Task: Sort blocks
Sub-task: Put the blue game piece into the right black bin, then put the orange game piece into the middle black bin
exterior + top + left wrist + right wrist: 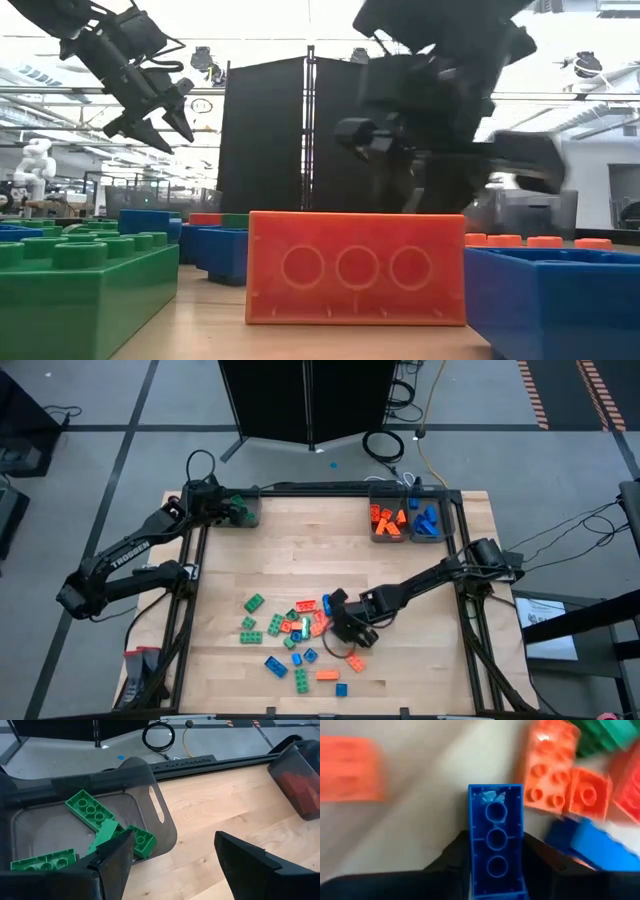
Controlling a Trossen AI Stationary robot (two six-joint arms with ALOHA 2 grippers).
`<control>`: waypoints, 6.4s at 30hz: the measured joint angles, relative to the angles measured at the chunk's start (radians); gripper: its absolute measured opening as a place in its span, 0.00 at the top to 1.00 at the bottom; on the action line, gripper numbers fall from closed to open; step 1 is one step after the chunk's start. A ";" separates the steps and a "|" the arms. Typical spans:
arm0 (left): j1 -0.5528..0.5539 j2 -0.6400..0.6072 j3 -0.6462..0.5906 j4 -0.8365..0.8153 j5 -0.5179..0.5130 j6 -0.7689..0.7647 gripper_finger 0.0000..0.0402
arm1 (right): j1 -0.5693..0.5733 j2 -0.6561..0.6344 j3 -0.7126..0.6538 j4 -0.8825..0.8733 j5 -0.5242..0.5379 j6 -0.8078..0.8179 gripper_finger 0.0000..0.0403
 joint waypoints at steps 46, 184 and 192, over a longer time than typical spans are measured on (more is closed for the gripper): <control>0.000 0.002 0.000 0.001 0.000 -0.010 0.31 | -0.944 -0.663 -0.348 -0.277 0.489 1.146 0.72; 0.000 0.003 0.000 -0.018 -0.028 0.021 0.31 | -0.588 -0.599 -0.336 0.326 -0.263 0.481 0.23; 0.000 0.003 0.000 -0.023 -0.028 0.021 0.31 | -0.432 -0.351 -0.336 0.404 -0.264 0.347 0.23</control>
